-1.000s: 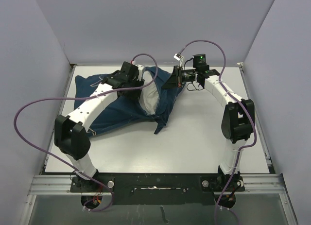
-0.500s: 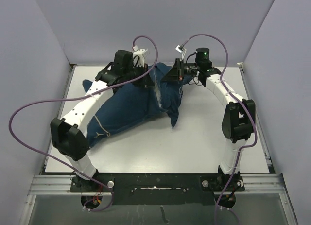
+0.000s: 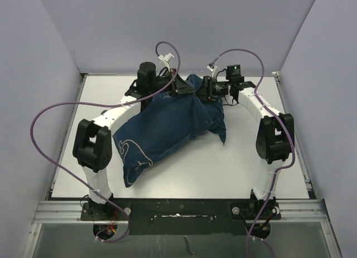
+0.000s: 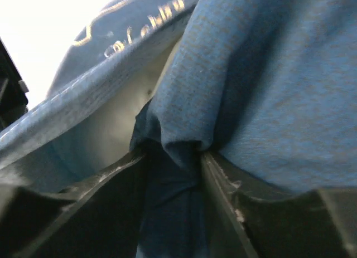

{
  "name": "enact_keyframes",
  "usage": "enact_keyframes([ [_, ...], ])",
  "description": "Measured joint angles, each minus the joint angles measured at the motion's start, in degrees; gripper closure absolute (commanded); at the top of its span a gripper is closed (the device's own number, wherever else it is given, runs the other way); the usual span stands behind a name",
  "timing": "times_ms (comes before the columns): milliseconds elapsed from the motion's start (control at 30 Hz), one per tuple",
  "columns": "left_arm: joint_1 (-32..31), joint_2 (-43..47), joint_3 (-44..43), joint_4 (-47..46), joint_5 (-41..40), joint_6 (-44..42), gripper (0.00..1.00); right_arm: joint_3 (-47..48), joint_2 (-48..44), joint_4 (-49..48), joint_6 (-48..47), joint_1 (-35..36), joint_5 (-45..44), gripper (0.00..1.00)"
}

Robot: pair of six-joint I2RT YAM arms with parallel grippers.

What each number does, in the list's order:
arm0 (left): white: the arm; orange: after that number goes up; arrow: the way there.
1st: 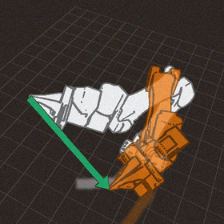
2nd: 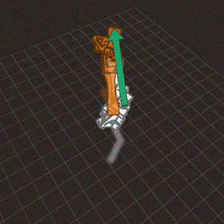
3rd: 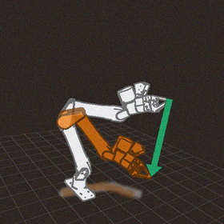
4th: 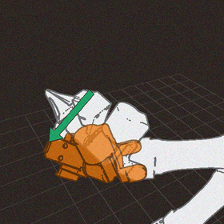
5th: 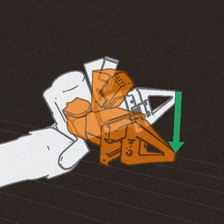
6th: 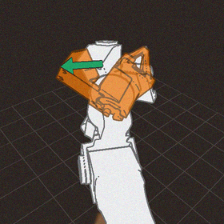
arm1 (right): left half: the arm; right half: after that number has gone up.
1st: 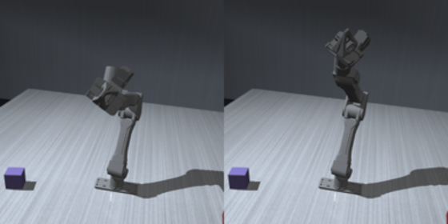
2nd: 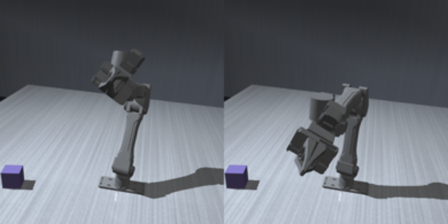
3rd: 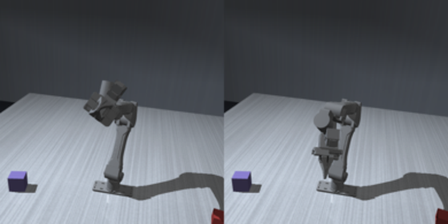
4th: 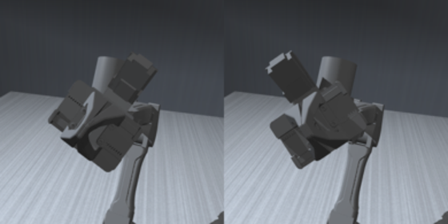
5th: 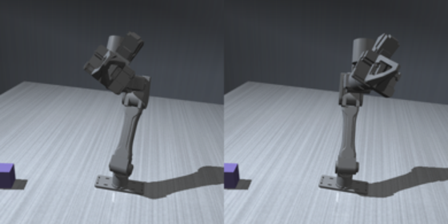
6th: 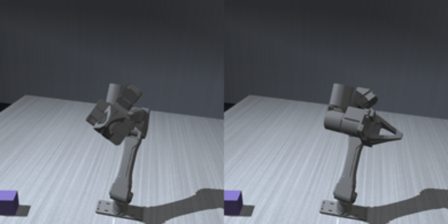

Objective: Put the pillow into the pillowcase
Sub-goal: Stuff the pillow into the pillowcase.

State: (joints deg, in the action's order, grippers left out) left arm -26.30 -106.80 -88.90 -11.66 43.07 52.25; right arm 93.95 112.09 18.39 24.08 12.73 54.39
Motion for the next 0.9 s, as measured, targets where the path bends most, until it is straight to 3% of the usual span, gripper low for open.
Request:
enact_keyframes([
  [67, -0.2, -1.99, 0.26, 0.63, 0.0, -0.33, 0.75, -1.05, 0.02, 3.58, -3.98, 0.0, -0.7, 0.32],
  [100, -0.28, -2.84, 0.26, 1.14, -0.59, -0.85, 0.62, -0.98, 0.0, 5.35, -6.14, -0.09, -0.42, 0.26],
  [233, -0.33, -2.95, 0.26, 7.13, -3.98, -7.32, 0.23, 2.64, -0.11, 13.0, -14.62, -3.28, 4.81, 0.13],
  [267, -0.31, -2.45, 0.28, 8.79, -5.31, -9.9, 0.16, 4.5, -0.13, 14.84, -17.03, -5.27, 6.84, 0.09],
  [333, -0.26, -0.33, 1.49, 11.39, -8.9, -14.95, 0.1, 7.61, -0.39, 17.68, -21.57, -9.6, 9.77, 0.02],
  [400, -0.22, 4.07, 4.31, 13.44, -12.0, -20.13, 0.13, 9.31, -2.08, 20.9, -27.82, -14.53, 10.99, 0.02],
  [500, -0.48, 11.43, 5.49, 16.87, -14.84, -26.34, 0.3, 5.07, -7.91, 23.04, -35.87, -20.48, 9.38, 0.02],
  [633, -5.05, 15.04, -1.31, 21.97, -19.19, -32.26, 0.64, -7.34, -15.56, 21.62, -38.49, -21.66, 8.2, 0.02],
  [700, -9.51, 14.16, -5.64, 24.24, -20.9, -34.12, 0.83, -10.71, -15.8, 21.29, -38.71, -21.38, 8.22, 0.1],
  [800, -15.32, 10.56, -10.45, 27.28, -22.16, -35.43, 0.88, -14.16, -15.06, 22.32, -40.09, -19.8, 8.41, 0.26],
  [900, -16.26, 5.75, -11.02, 29.81, -22.77, -35.69, 0.9, -14.21, -15.43, 23.87, -42.71, -16.28, 9.18, 0.39],
])
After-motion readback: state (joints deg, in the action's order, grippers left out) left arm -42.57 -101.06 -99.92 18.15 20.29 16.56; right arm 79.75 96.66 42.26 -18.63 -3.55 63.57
